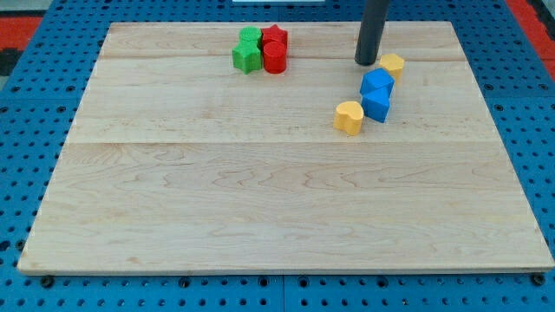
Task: Move the blue triangle away from the blue cube
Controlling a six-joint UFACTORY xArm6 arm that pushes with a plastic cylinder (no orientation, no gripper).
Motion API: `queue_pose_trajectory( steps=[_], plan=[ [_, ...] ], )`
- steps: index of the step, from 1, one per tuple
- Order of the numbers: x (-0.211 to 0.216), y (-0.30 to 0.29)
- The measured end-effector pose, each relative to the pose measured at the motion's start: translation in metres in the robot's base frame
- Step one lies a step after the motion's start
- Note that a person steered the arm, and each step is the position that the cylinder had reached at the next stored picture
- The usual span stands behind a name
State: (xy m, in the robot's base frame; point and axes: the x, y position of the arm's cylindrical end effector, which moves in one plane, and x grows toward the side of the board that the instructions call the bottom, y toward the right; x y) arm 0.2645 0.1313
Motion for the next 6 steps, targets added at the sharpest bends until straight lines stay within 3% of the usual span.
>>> queue_pose_trajectory(
  steps=[1,2,4,5,6],
  plan=[
    [-0.012,0.016],
    [0.033,0.056],
    [0.066,0.013],
    [0.099,-0.003],
    [0.159,-0.013]
  ],
)
